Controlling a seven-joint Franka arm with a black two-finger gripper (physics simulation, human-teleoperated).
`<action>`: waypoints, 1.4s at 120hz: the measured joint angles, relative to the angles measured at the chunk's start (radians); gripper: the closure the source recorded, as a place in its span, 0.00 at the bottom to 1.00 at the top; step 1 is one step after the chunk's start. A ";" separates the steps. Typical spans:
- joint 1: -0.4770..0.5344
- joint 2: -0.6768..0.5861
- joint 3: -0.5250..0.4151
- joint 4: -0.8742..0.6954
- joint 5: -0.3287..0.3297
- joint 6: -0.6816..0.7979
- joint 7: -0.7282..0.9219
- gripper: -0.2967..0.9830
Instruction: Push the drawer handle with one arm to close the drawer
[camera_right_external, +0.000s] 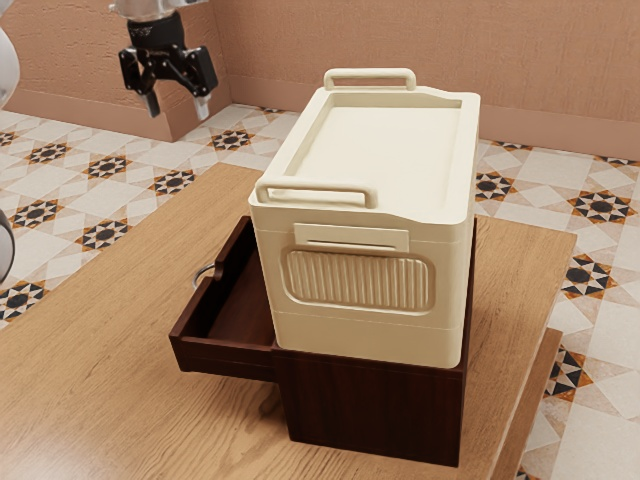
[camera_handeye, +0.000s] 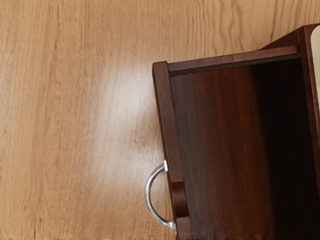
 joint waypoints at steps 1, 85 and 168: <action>0.000 0.000 0.000 0.000 0.000 -0.001 0.000 0.23; 0.021 -0.416 -0.081 -0.347 0.121 0.066 0.467 0.23; 0.193 -0.722 -0.067 -1.231 0.162 0.712 1.139 0.67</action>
